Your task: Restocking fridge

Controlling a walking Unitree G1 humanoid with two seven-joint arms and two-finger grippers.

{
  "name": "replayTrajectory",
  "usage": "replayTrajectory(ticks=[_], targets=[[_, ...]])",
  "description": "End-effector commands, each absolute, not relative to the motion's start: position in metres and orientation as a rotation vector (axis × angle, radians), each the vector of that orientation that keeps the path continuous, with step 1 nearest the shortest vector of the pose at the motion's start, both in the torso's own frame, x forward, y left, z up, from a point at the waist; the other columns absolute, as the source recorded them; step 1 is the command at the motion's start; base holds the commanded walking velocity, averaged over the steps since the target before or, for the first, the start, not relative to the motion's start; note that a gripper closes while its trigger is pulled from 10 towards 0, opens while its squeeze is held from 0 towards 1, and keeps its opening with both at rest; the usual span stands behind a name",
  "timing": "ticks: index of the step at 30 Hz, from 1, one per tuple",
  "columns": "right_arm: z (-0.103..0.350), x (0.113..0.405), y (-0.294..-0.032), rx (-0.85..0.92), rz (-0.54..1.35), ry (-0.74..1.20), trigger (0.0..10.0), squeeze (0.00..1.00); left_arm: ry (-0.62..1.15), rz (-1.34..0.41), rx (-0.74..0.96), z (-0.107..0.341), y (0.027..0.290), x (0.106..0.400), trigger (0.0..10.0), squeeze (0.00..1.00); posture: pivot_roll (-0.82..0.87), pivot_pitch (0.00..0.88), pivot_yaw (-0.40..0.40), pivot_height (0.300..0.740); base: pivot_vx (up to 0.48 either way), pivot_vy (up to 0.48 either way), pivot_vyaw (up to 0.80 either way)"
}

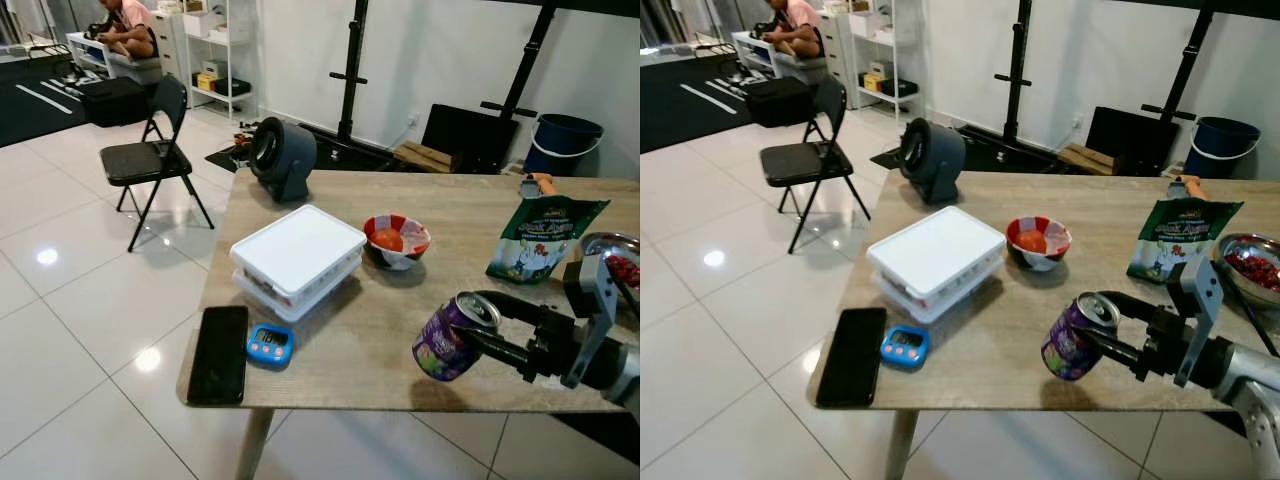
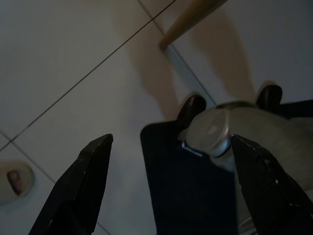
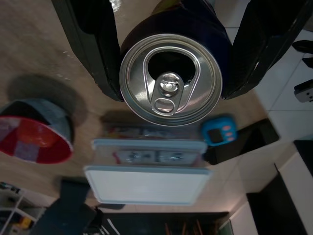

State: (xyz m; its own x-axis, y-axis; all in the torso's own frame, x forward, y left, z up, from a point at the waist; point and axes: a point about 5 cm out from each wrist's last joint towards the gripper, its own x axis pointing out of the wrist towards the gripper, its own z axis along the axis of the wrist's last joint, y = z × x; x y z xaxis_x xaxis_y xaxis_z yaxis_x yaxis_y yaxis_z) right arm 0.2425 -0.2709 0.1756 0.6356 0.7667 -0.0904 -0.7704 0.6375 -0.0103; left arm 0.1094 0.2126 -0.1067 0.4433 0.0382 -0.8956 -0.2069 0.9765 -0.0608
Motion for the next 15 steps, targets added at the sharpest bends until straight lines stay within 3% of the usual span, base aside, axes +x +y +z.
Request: replayTrajectory(ticks=[1,15], targets=[[0.183,0.240,-0.275,-0.056,0.868,0.067,10.0,0.00,1.141,0.141,-0.160,-0.110,0.210,0.101,10.0,0.00,-0.03,0.000,-0.037,0.740,-0.412,0.000,0.00],[0.153,0.234,-0.297,-0.135,0.737,0.270,10.0,0.00,1.138,0.126,-0.147,-0.109,0.210,0.104,10.0,0.00,-0.05,0.000,-0.029,0.740,-0.419,0.000,0.00]])
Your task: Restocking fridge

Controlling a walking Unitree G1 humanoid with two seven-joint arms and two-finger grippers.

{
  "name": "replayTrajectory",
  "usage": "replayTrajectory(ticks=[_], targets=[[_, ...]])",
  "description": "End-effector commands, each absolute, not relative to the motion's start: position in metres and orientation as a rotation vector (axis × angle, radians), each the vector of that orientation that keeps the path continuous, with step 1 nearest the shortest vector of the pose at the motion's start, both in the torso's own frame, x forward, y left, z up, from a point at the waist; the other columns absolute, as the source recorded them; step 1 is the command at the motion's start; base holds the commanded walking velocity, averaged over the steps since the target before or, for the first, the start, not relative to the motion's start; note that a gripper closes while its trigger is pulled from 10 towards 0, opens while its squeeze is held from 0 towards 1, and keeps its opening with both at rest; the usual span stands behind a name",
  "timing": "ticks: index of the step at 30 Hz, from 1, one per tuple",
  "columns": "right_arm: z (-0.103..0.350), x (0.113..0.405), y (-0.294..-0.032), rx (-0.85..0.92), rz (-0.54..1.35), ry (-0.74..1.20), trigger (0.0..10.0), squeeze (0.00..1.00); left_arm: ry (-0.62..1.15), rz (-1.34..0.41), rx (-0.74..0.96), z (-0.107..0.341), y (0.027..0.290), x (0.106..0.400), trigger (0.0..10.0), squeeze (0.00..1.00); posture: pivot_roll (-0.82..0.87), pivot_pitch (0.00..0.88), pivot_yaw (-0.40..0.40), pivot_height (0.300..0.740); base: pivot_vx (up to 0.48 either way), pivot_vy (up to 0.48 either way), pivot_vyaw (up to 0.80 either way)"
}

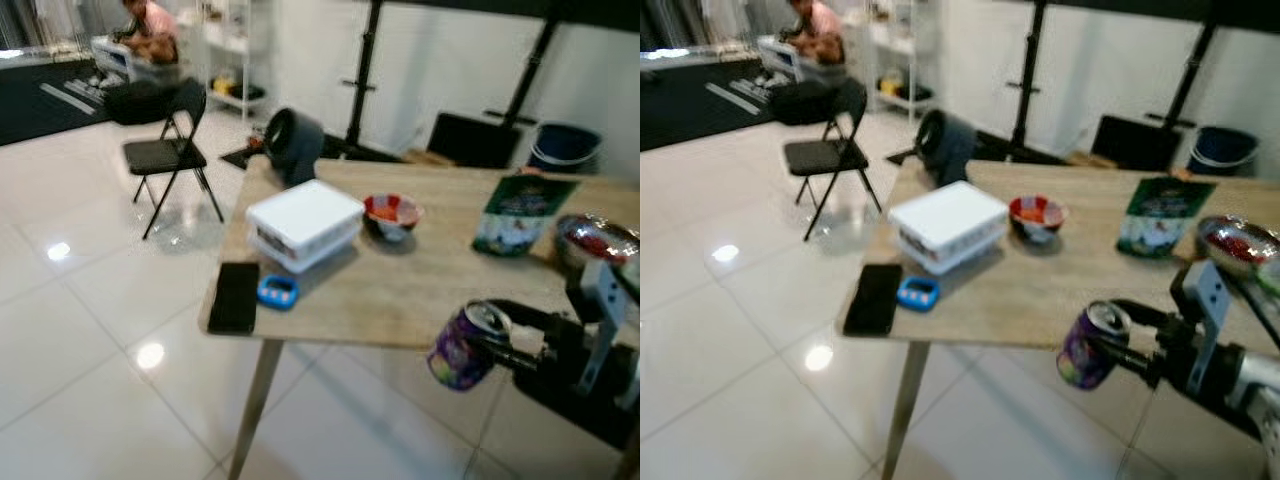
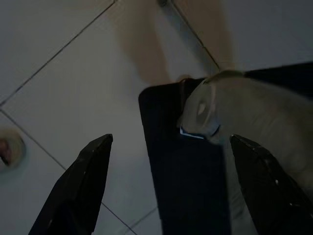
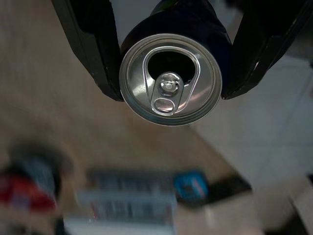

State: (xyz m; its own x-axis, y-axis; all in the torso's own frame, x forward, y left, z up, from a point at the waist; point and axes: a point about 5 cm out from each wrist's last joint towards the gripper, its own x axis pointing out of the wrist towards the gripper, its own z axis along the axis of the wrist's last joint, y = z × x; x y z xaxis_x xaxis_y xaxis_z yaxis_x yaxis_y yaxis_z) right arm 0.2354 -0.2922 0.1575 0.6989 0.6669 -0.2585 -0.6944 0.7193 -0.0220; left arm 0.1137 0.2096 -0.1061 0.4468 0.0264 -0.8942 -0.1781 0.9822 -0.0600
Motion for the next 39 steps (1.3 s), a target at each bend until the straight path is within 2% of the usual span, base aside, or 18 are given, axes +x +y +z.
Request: replayTrajectory(ticks=[1,5,6,14,16,17,19,20,21,22,27,32,39], targets=[[0.153,0.234,-0.297,-0.135,0.737,0.270,10.0,0.00,1.138,0.126,-0.147,-0.109,0.210,0.104,10.0,0.00,-0.05,0.000,-0.029,0.740,-0.420,0.000,0.00],[0.142,0.230,-0.308,-0.143,0.671,0.328,10.0,0.00,1.139,0.123,-0.143,-0.109,0.210,0.104,10.0,0.00,-0.05,0.000,-0.029,0.740,-0.412,0.000,0.00],[0.129,0.229,-0.321,-0.154,0.573,0.382,10.0,0.00,1.138,0.121,-0.143,-0.109,0.210,0.104,10.0,0.00,-0.05,0.000,-0.029,0.740,-0.240,0.000,0.00],[0.079,0.218,-0.346,-0.086,0.330,0.510,10.0,0.00,1.138,0.124,-0.145,-0.109,0.210,0.103,10.0,0.00,-0.06,0.000,-0.031,0.740,-0.060,0.000,0.00],[0.051,0.208,-0.353,-0.020,0.182,0.536,10.0,0.00,1.139,0.122,-0.145,-0.109,0.209,0.103,10.0,0.00,-0.06,0.000,-0.031,0.740,0.000,0.000,0.00],[0.051,0.208,-0.353,-0.020,0.182,0.536,10.0,0.00,1.139,0.122,-0.145,-0.109,0.209,0.103,10.0,0.00,-0.06,0.000,-0.031,0.740,0.000,0.000,0.00],[0.030,0.198,-0.358,0.042,0.018,0.537,10.0,0.00,1.139,0.120,-0.145,-0.109,0.208,0.103,10.0,0.00,-0.05,0.000,-0.032,0.740,0.000,0.000,0.00],[0.030,0.198,-0.358,0.042,0.018,0.537,10.0,0.00,1.139,0.120,-0.145,-0.109,0.208,0.103,10.0,0.00,-0.05,0.000,-0.032,0.740,0.000,0.000,0.00],[0.014,0.186,-0.363,0.084,-0.168,0.531,10.0,0.00,1.137,0.117,-0.145,-0.109,0.208,0.103,10.0,0.00,-0.06,0.000,-0.028,0.740,0.000,0.000,0.00],[0.011,0.184,-0.364,0.091,-0.208,0.530,10.0,0.00,1.137,0.117,-0.145,-0.109,0.207,0.103,10.0,0.00,-0.06,0.000,-0.028,0.740,0.000,0.000,0.00],[-0.013,0.164,-0.359,0.137,-0.368,0.591,10.0,0.00,1.133,0.110,-0.138,-0.109,0.207,0.105,10.0,0.00,-0.06,0.000,-0.023,0.740,0.000,0.000,0.00],[-0.032,0.151,-0.347,0.165,-0.442,0.669,10.0,0.00,1.127,0.105,-0.130,-0.108,0.207,0.107,10.0,0.00,-0.06,0.000,-0.021,0.740,0.000,0.000,0.00],[-0.059,0.130,-0.326,0.246,-0.564,0.781,10.0,0.00,1.122,0.091,-0.110,-0.108,0.207,0.111,10.0,0.00,-0.06,0.000,-0.019,0.740,0.000,0.000,-0.80]])
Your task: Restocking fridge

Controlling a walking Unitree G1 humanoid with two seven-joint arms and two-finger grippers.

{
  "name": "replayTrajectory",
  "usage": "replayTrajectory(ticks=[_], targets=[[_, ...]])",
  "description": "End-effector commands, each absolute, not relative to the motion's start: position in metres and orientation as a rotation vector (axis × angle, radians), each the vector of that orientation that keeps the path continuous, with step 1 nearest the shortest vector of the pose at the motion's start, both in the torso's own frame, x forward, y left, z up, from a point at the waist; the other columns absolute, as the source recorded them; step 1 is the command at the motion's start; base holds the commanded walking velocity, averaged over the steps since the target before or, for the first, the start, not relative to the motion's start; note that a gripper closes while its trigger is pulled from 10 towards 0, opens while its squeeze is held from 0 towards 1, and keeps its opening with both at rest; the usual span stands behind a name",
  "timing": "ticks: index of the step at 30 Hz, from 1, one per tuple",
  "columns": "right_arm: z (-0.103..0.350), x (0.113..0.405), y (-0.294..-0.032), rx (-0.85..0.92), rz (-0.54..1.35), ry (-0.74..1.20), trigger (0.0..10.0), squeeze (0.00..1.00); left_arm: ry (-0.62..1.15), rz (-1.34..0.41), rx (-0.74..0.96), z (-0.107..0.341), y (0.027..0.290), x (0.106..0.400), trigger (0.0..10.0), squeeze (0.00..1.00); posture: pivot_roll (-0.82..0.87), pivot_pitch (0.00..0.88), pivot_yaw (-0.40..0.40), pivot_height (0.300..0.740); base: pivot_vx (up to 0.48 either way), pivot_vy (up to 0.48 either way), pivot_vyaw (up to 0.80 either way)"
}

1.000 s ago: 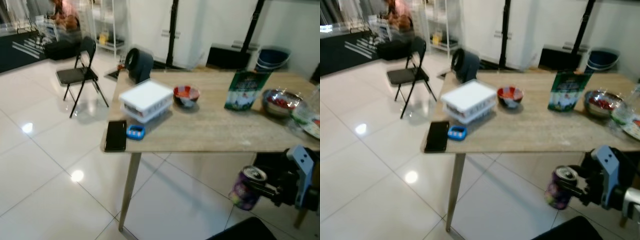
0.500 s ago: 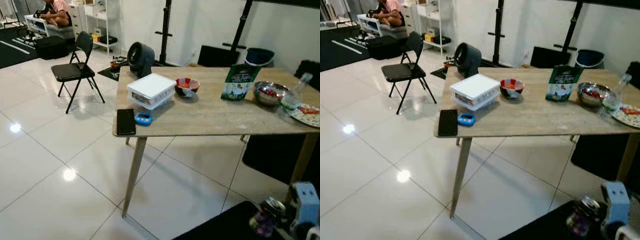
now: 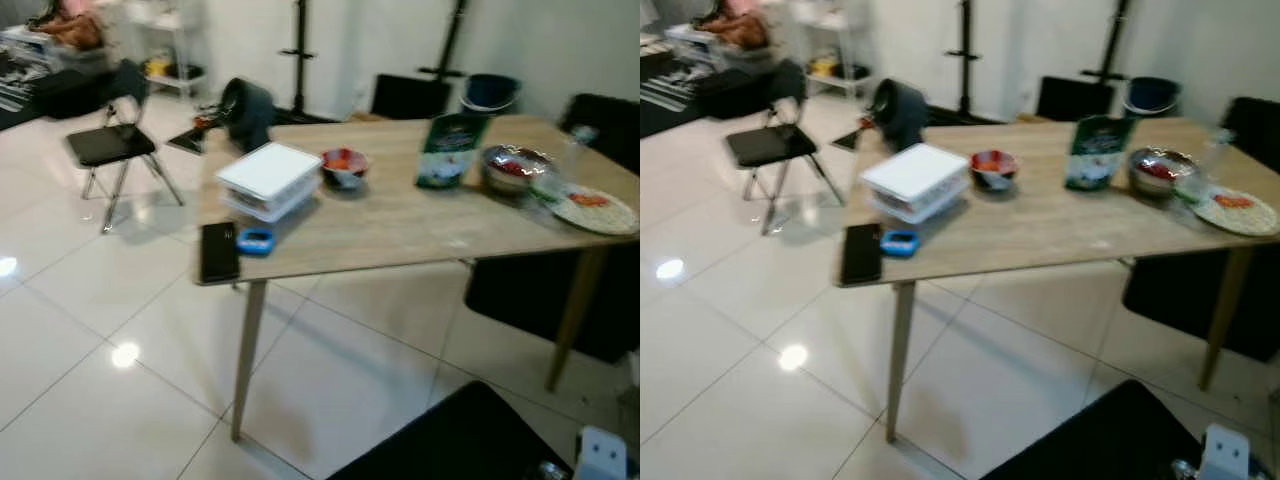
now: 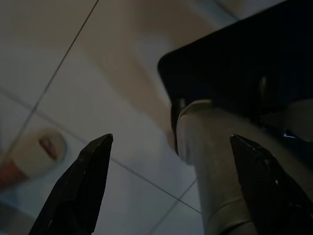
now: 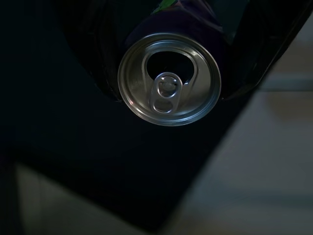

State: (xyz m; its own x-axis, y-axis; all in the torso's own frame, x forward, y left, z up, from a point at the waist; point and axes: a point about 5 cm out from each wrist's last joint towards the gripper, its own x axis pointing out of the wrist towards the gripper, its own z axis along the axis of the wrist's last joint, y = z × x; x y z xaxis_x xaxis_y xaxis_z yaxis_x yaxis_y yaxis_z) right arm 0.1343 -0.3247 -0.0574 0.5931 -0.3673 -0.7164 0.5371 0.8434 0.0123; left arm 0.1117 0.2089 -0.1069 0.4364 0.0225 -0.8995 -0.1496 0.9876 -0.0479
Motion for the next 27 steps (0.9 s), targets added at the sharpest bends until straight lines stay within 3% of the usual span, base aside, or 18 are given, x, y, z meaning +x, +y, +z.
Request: replayTrajectory(ticks=[1,15,27], targets=[[-0.059,0.130,-0.326,0.246,-0.564,0.781,10.0,0.00,1.122,0.091,-0.110,-0.108,0.207,0.111,10.0,0.00,-0.06,0.000,-0.019,0.740,0.000,0.000,-0.80],[-0.084,0.111,-0.291,0.235,-0.539,0.961,10.0,0.00,1.103,0.047,-0.065,-0.106,0.201,0.119,10.0,0.00,-0.07,0.000,-0.020,0.740,0.000,0.000,-0.80],[-0.085,0.123,-0.279,0.208,-0.473,0.966,10.0,0.00,1.093,0.017,-0.023,-0.105,0.199,0.125,10.0,0.00,-0.07,0.000,-0.017,0.740,0.000,0.000,-0.80]])
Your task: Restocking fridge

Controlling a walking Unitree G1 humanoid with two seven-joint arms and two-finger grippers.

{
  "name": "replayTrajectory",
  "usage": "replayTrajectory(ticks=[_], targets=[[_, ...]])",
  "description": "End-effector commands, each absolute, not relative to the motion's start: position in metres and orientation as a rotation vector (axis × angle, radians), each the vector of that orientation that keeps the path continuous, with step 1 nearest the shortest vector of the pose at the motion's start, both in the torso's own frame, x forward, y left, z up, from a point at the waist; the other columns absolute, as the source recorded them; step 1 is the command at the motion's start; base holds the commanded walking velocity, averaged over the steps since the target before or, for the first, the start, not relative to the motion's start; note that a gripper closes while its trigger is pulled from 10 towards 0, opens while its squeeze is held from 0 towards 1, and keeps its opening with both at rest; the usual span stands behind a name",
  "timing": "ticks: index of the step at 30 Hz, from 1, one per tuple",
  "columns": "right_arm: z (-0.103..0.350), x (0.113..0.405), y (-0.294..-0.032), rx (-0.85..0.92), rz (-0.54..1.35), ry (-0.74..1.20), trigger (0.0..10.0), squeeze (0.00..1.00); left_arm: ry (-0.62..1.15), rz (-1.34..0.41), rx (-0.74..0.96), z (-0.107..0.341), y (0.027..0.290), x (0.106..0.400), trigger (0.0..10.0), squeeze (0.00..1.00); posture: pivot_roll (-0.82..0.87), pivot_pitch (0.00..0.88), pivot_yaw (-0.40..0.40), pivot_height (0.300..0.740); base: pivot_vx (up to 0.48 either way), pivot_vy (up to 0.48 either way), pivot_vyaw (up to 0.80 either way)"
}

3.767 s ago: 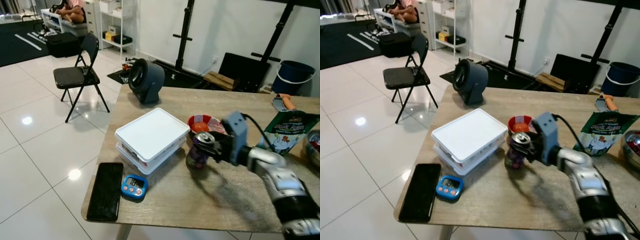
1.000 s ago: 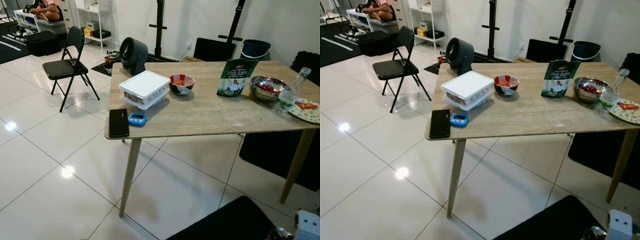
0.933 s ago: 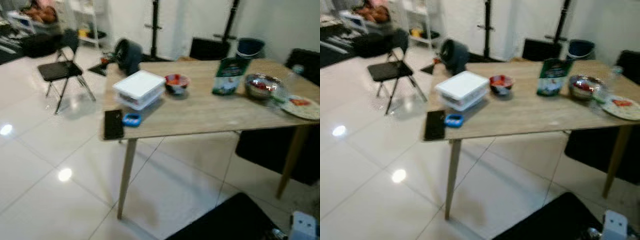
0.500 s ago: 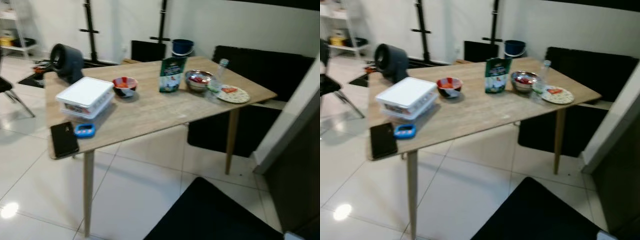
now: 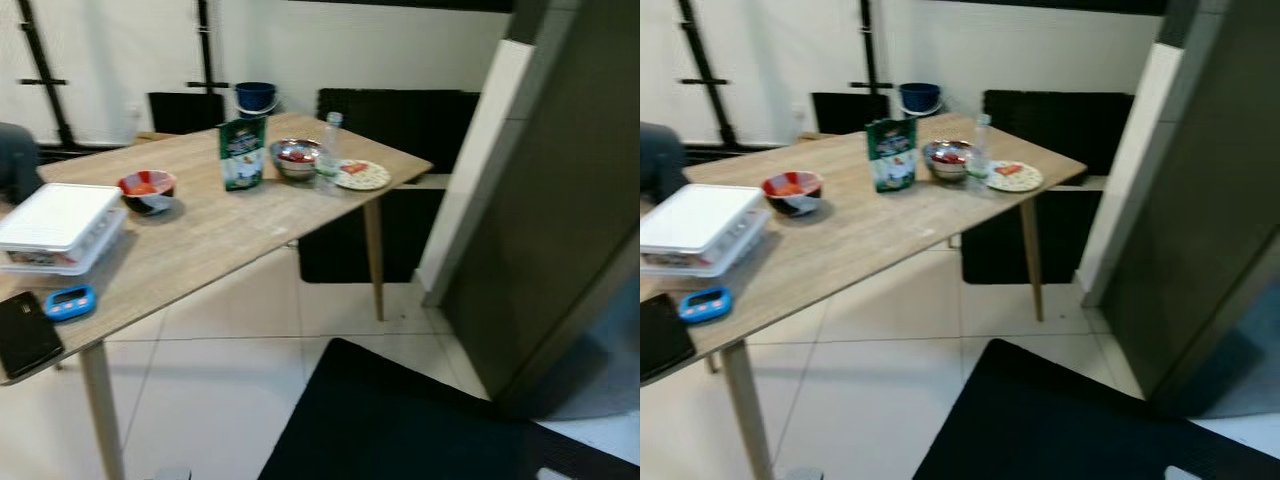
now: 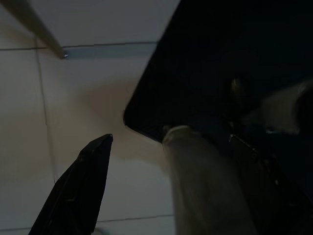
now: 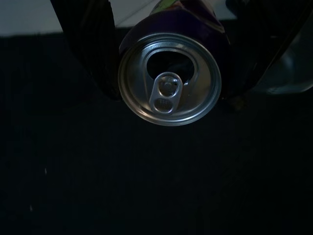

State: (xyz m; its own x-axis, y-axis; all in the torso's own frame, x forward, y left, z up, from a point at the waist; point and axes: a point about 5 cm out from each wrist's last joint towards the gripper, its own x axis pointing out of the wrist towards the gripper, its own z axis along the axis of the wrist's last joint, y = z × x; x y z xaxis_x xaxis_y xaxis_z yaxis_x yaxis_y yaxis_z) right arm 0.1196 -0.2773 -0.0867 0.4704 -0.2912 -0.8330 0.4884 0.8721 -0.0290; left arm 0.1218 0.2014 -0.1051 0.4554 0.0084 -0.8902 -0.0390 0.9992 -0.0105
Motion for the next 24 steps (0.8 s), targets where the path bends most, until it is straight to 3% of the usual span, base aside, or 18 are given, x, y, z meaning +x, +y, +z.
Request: replayTrajectory(ticks=[1,24], targets=[[-0.0849,0.1236,-0.2787,0.205,-0.470,0.966,10.0,0.00,1.093,0.016,-0.023,-0.1045,0.1986,0.1251,10.0,0.00,-0.07,0.000,-0.017,0.740,0.000,0.000,-0.80],[-0.0848,0.1260,-0.2768,0.187,-0.448,0.970,10.0,0.00,1.091,-0.003,-0.020,-0.1045,0.1950,0.1268,10.0,0.00,-0.07,0.000,-0.016,0.740,0.000,0.000,-0.80]])
